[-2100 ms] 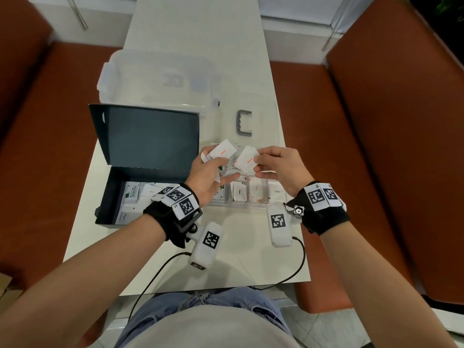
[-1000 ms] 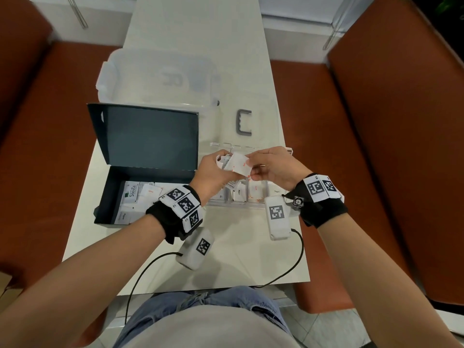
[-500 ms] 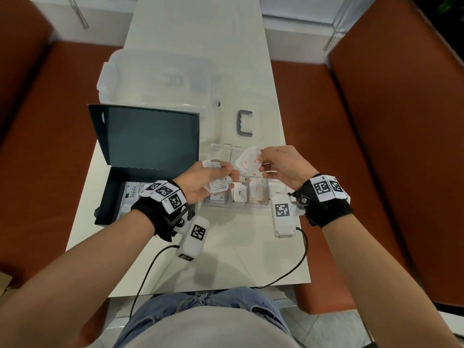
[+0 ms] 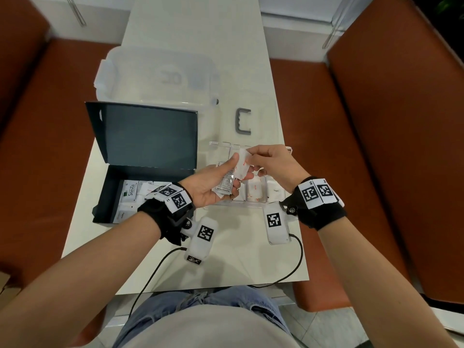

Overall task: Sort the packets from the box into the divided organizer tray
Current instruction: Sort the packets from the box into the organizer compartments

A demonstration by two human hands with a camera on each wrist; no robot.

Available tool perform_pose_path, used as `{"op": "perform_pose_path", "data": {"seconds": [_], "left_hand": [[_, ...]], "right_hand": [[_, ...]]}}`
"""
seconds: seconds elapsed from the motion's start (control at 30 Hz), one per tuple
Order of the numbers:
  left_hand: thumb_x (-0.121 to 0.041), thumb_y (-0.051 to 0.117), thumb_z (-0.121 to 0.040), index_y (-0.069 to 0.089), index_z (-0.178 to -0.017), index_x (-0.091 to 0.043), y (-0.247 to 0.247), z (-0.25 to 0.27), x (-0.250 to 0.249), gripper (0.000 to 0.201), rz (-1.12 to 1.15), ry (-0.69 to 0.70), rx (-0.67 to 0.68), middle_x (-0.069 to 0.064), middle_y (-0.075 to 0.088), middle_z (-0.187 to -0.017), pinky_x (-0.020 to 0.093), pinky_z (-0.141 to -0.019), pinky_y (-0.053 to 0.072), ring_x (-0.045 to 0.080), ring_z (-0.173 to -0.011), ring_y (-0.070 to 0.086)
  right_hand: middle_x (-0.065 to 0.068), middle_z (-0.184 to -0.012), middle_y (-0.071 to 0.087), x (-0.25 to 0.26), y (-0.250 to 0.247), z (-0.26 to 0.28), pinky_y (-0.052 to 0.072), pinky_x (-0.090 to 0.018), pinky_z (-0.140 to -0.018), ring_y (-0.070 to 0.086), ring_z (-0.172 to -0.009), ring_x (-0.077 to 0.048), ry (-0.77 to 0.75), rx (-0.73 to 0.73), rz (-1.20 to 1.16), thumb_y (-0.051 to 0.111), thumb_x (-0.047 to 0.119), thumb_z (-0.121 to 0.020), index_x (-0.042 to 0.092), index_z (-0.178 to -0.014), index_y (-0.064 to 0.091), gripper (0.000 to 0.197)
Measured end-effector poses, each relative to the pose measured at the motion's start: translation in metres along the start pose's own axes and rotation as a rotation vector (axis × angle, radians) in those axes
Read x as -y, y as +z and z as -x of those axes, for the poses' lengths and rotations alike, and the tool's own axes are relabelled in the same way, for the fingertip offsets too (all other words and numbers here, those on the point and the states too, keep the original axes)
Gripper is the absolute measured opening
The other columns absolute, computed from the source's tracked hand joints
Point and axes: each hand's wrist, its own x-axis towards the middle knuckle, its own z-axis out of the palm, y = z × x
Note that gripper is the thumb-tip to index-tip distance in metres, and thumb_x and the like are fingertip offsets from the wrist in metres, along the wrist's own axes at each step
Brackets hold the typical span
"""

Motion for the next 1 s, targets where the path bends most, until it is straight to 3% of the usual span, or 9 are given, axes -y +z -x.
{"op": "perform_pose_path", "data": {"seconds": [0.2,0.27,0.33,0.43,0.53,0.63,0.73,0.9,1.0], "left_hand": [[-0.046,0.062,-0.078,0.058,-0.116,-0.006,0.002,0.001,0.001,0.056,0.051,0.005,0.026,0.011,0.067,-0.103,0.021,-0.051,0.051,0.007,-0.053,0.052],[-0.045,0.063,-0.078,0.055,-0.118,-0.010,0.001,0.001,0.001,0.054,0.074,-0.002,0.043,0.012,0.067,-0.102,0.021,-0.050,0.051,0.007,-0.052,0.052],[-0.043,0.064,-0.079,0.052,-0.120,-0.012,0.000,0.001,0.001,0.054,0.091,-0.022,0.058,0.012,0.069,-0.101,0.021,-0.051,0.051,0.007,-0.052,0.053],[-0.043,0.064,-0.080,0.052,-0.120,-0.014,0.000,0.000,0.002,0.051,0.088,-0.031,0.066,0.012,0.069,-0.100,0.020,-0.052,0.051,0.008,-0.052,0.053],[-0.042,0.064,-0.081,0.056,-0.111,-0.013,0.005,-0.002,0.003,0.042,0.092,-0.024,0.068,0.010,0.068,-0.097,0.019,-0.052,0.050,0.007,-0.052,0.052],[-0.040,0.064,-0.083,0.055,-0.109,-0.013,0.008,-0.005,0.003,0.039,0.105,-0.016,0.058,0.009,0.068,-0.091,0.019,-0.051,0.050,0.007,-0.051,0.052],[-0.039,0.055,-0.093,0.050,-0.114,-0.014,0.013,-0.008,0.002,0.033,0.095,-0.018,0.057,0.007,0.066,-0.086,0.018,-0.050,0.048,0.006,-0.049,0.051],[-0.038,0.045,-0.099,0.054,-0.107,-0.013,0.021,-0.013,-0.002,0.027,0.019,-0.020,0.063,0.006,0.060,-0.084,0.017,-0.048,0.045,0.006,-0.048,0.048],[-0.038,0.045,-0.100,0.055,-0.109,-0.007,0.025,-0.018,-0.003,0.033,-0.054,-0.025,0.044,0.005,0.060,-0.082,0.018,-0.047,0.045,0.006,-0.048,0.046]], "right_hand": [[-0.005,-0.086,0.069,0.001,-0.001,0.004,0.043,-0.021,-0.061,0.052,-0.072,-0.013,-0.073,0.027,0.079,0.061,0.013,-0.091,0.027,-0.097,0.072,0.019],[-0.007,-0.090,0.070,0.002,-0.001,0.005,0.043,-0.022,-0.062,0.052,-0.071,-0.013,-0.063,0.048,0.071,0.060,0.015,-0.093,0.030,-0.102,0.070,0.020],[0.001,-0.085,0.068,0.002,-0.002,0.006,0.043,-0.021,-0.063,0.051,-0.071,-0.011,-0.045,0.064,0.057,0.057,0.021,-0.095,0.030,-0.113,0.067,0.022],[0.016,-0.082,0.065,0.002,-0.003,0.008,0.042,-0.009,-0.059,0.055,-0.065,0.006,-0.096,0.074,0.082,0.054,0.022,-0.097,0.025,-0.124,0.063,0.028],[0.004,-0.103,0.069,0.000,-0.001,0.008,0.041,-0.004,-0.061,0.057,-0.066,0.014,-0.146,0.091,0.106,0.053,0.016,-0.097,0.012,-0.127,0.062,0.031],[-0.003,-0.112,0.068,-0.003,-0.005,0.006,0.043,-0.006,-0.066,0.059,-0.076,0.006,-0.144,0.082,0.119,0.055,0.014,-0.096,0.009,-0.126,0.062,0.031],[0.000,-0.098,0.069,-0.008,-0.010,0.004,0.042,-0.006,-0.061,0.056,-0.075,-0.008,-0.134,0.065,0.108,0.057,0.012,-0.095,0.007,-0.120,0.065,0.027],[0.006,-0.077,0.069,-0.009,-0.024,0.002,0.042,-0.005,-0.059,0.061,-0.063,0.004,-0.168,0.049,0.111,0.065,0.008,-0.089,0.007,-0.101,0.070,0.013],[-0.006,-0.082,0.071,-0.007,-0.036,-0.002,0.045,-0.016,-0.065,0.060,-0.069,-0.006,-0.148,0.109,0.134,0.068,0.009,-0.086,0.008,-0.102,0.071,0.016]]}}
